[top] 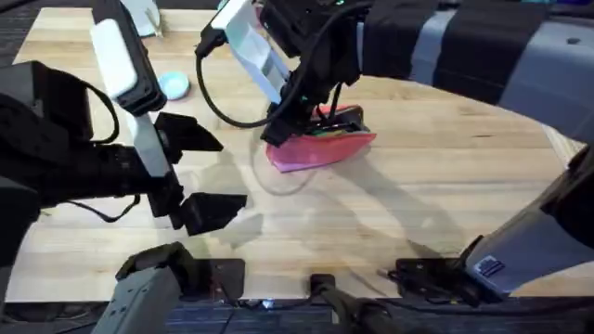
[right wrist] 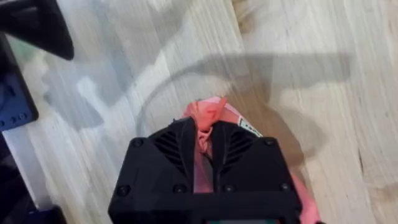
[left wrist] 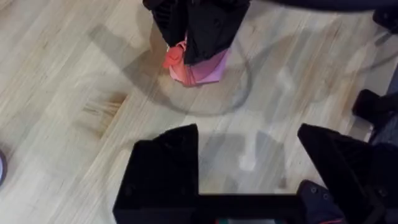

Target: Unzip the bag, pick up the pens from the table one at a time and place them inside, then zip the bag closed.

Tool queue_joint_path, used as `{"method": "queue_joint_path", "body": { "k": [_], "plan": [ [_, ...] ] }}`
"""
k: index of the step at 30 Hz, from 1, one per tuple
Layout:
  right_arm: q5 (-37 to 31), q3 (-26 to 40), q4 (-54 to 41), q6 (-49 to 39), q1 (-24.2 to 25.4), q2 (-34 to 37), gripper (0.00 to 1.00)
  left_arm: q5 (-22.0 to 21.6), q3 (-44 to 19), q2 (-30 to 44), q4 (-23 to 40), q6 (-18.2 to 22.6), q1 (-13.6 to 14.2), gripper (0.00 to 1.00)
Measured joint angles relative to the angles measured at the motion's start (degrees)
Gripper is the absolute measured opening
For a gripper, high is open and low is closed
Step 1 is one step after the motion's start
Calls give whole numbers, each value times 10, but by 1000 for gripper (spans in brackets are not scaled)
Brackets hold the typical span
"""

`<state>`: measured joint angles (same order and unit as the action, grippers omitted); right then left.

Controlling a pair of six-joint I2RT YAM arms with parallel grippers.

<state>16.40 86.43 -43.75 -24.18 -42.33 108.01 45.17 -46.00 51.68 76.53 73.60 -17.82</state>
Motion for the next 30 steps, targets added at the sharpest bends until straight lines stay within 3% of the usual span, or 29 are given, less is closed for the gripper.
{"method": "queue_joint_path", "body": {
  "k": [3,6,30],
  "plan": [
    [0,0,9,5,0,0,136,0,0,0,0,0,0,995],
    [-1,0,15,11,0,0,39,0,0,0,0,0,0,995],
    [0,0,15,15,0,-1,31,0,0,0,0,0,0,994]
  ]
}}
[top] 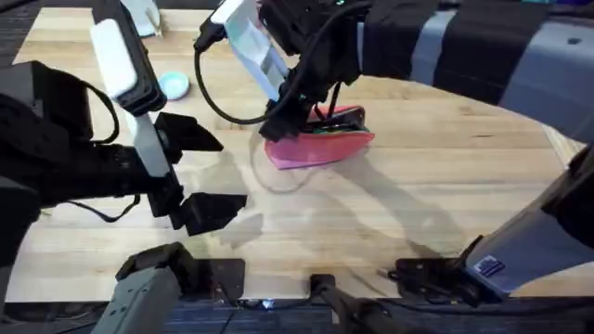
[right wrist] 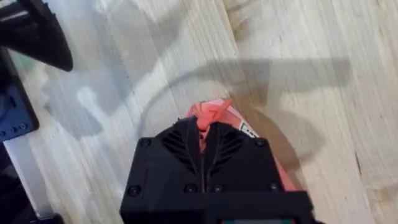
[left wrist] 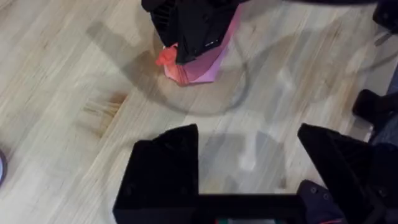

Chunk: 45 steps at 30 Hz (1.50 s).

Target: Unzip the bag, pick up the pens from the table one at a time and place them inside, then zip the bag closed.

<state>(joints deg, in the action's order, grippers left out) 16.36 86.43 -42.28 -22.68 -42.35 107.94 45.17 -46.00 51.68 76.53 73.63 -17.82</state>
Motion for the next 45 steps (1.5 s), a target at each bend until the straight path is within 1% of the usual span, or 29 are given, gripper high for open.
{"method": "queue_joint_path", "body": {
  "k": [5,12,18,23,25,29,34,39,42,45],
  "plan": [
    [-1,0,-2,0,0,-10,31,0,0,0,0,0,0,994],
    [-15,0,-11,0,2,-51,31,0,0,0,-1,0,0,994],
    [-15,0,-28,0,2,-59,31,7,0,0,-22,1,0,994],
    [-16,0,-30,10,2,-62,31,36,3,14,-67,2,0,994],
    [-15,0,-32,19,2,-62,31,55,11,34,-91,2,0,994],
    [-15,0,-32,31,2,-62,31,96,22,105,-123,2,0,995],
    [-15,0,-32,35,2,-62,31,135,23,175,-138,28,3,995],
    [-16,0,-29,37,2,-62,31,174,24,240,-170,55,13,995],
    [-16,0,-26,37,2,-62,31,196,24,275,-197,61,22,995],
    [-18,0,-22,37,2,-62,31,215,24,307,-228,64,36,995]
  ]
}}
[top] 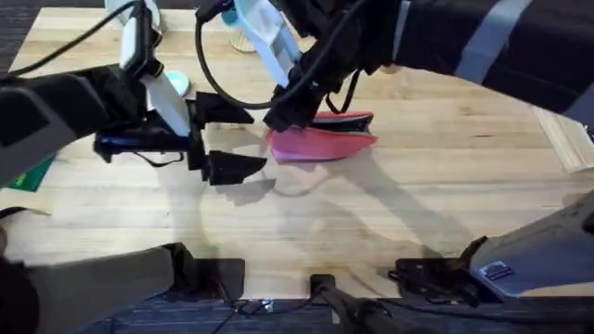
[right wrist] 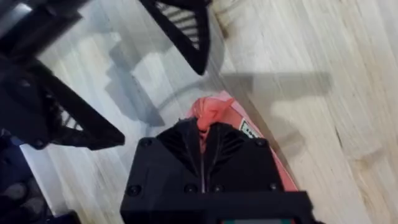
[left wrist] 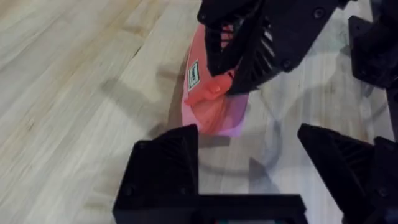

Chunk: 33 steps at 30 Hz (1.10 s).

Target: Unzip the bag, pick up the pens from the table one at a time and place them inside, then zip the bag closed.

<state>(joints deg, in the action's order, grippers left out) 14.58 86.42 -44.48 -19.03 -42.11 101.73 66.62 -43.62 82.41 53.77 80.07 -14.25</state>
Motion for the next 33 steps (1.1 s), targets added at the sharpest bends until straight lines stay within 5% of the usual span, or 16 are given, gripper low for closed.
{"method": "queue_joint_path", "body": {
  "k": [10,24,30,33],
  "plan": [
    [-2,0,3,0,0,0,31,44,0,85,-70,4,54,995],
    [-2,0,3,0,0,0,31,115,0,120,-106,6,57,989],
    [-2,0,4,0,0,0,31,119,0,120,-111,5,57,887],
    [-1,0,4,0,0,0,31,119,0,120,-113,6,57,523]
  ]
}}
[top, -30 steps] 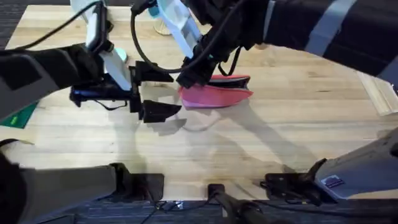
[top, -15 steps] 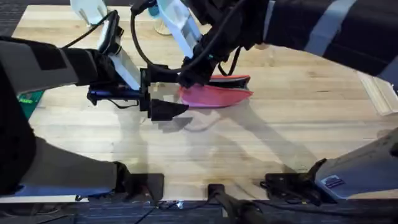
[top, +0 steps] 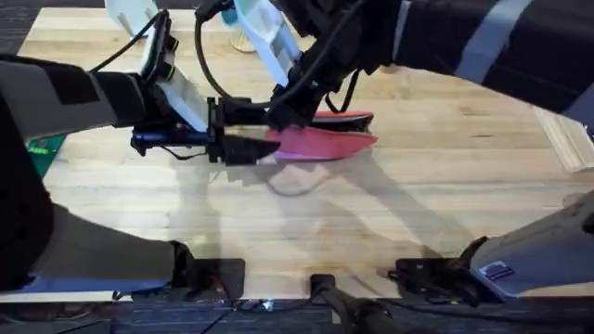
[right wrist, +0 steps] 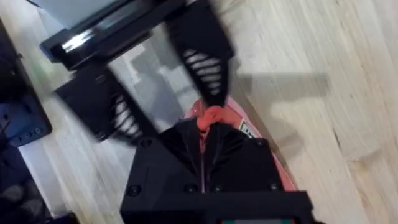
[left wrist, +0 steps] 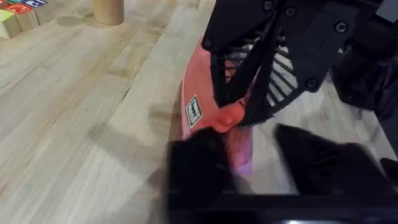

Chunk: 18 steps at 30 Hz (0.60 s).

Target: Unzip the bag, pick up the pens from the table one at a time and place them inside, then zip the bag closed.

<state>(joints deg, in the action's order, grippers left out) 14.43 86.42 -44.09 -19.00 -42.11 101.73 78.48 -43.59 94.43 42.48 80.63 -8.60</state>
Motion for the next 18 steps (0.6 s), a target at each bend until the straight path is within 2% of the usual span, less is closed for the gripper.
{"method": "queue_joint_path", "body": {
  "k": [2,4,6,18],
  "plan": [
    [4,0,-3,2,0,0,31,-4,0,0,-9,1,-1,228],
    [9,0,-5,3,-1,0,31,-7,0,0,-9,1,-3,74],
    [10,0,-5,4,-3,-1,31,-7,0,1,-9,0,-3,47],
    [-1,0,-5,6,-3,-1,31,-7,0,1,-9,1,-3,44]
  ]
}}
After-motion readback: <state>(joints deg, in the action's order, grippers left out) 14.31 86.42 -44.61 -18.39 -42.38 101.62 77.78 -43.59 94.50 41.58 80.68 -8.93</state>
